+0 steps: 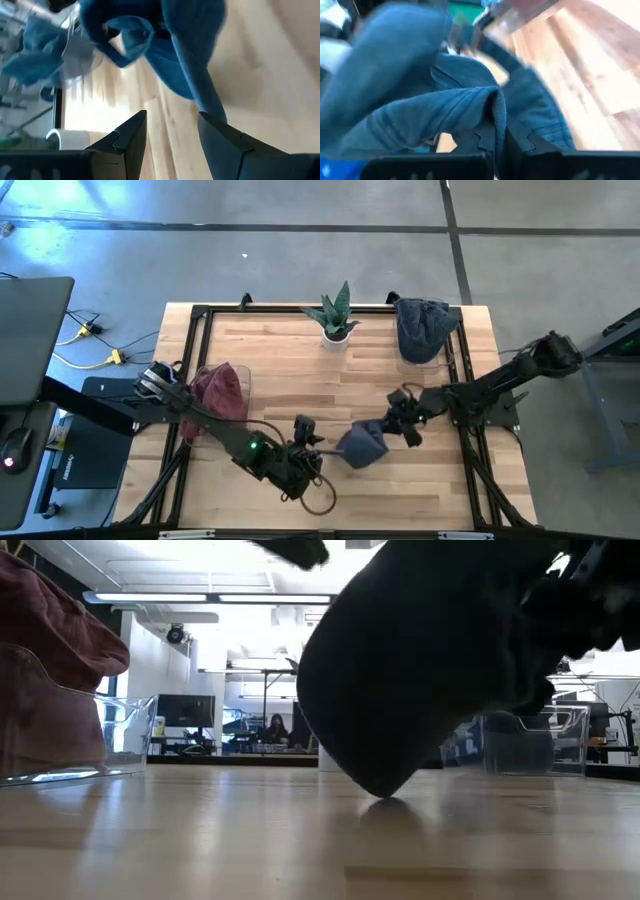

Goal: Pick & Place hat
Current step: Put the blue cap into the right transparent bin

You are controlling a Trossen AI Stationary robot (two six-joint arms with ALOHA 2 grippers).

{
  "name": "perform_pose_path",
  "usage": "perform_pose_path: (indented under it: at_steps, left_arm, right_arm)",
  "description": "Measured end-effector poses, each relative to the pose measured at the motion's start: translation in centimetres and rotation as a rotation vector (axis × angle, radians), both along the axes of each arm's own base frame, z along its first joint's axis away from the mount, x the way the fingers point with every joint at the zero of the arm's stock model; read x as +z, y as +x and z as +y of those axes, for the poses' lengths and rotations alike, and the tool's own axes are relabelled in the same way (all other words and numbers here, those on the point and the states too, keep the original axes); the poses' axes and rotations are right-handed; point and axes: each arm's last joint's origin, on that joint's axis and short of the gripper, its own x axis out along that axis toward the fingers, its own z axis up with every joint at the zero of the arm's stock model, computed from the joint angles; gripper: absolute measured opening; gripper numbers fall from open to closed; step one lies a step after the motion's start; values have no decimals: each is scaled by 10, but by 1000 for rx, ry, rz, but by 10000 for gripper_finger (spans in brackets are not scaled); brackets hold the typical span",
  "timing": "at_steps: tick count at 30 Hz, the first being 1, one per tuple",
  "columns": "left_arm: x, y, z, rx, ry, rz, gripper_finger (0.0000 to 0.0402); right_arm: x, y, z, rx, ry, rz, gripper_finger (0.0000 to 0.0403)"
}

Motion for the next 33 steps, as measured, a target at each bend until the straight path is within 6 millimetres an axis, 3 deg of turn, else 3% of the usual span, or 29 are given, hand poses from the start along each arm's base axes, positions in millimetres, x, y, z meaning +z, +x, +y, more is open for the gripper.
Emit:
perform_pose_path:
  at_steps: [3,7,13,16,19,26,33]
  left_arm:
    - [-5,-5,9,48,-14,-21,170]
    - [2,-17,16,110,-45,-99,170]
    - [5,-29,31,269,-97,-218,170]
    - [-9,-32,35,304,-119,-193,170]
    - [-22,-36,36,327,-130,-185,170]
    - [-49,-41,40,373,-195,-195,170]
    - [-66,-34,30,255,-456,-194,170]
  right_arm:
    - [-4,-7,-9,-6,83,-70,5]
    - [9,-7,-11,41,162,-188,8]
    - [5,2,-25,-73,159,-79,8]
    - [-6,2,-39,-184,138,4,4]
    - [-3,3,-50,-220,138,-20,7]
    - [-11,1,-63,-184,144,61,51]
    - [-21,-4,-61,-58,141,173,120]
